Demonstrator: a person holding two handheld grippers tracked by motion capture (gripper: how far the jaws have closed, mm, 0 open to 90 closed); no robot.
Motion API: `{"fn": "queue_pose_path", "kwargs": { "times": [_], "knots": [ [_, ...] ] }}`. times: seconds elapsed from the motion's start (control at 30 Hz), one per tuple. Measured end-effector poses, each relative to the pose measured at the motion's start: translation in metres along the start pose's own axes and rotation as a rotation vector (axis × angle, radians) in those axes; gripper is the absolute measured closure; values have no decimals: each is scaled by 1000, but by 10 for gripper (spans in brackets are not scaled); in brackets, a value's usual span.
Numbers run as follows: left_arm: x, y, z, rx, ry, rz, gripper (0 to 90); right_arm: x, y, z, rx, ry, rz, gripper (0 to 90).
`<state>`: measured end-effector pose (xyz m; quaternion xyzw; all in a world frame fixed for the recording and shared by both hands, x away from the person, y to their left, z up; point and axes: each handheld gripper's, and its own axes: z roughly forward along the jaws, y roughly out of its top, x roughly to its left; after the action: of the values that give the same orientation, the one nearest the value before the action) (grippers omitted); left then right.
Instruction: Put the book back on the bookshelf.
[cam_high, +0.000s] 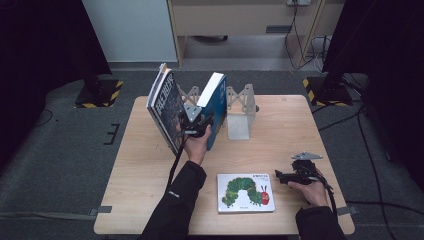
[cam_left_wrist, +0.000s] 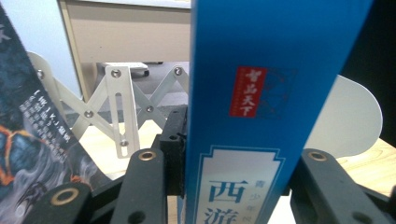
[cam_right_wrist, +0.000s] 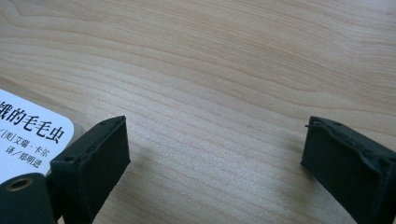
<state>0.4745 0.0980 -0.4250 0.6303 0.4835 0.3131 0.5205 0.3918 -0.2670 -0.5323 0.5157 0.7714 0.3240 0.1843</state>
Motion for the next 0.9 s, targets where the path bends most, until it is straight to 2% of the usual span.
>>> {"fn": "queue_pose_path", "kwargs": {
  "times": [0.17,0.27,0.4,0.5,0.57,0.63,0.7,0.77,0.9],
  "knots": [
    [6,-3,-7,3,-58,-16,531,0,0,-1,4,2,0,75],
    [9,-6,-13,-22,-89,23,531,-1,0,-1,7,1,-2,76],
    [14,-9,-20,-2,-136,18,510,0,0,-1,8,5,-1,79],
    [16,-12,-23,-1,-156,27,493,0,0,-1,11,7,-6,83],
    [18,-17,-25,22,-155,17,494,0,0,-1,14,9,-6,86],
    [20,-23,-25,20,-139,12,508,0,0,-1,14,9,-6,87],
    [22,-28,-24,3,-167,-27,536,0,0,-1,14,9,-6,88],
    [19,-29,-23,-6,-152,-11,555,0,0,-1,15,9,-8,88],
    [16,-26,-24,13,-138,17,571,0,0,-1,16,13,-7,91]
  ]
}}
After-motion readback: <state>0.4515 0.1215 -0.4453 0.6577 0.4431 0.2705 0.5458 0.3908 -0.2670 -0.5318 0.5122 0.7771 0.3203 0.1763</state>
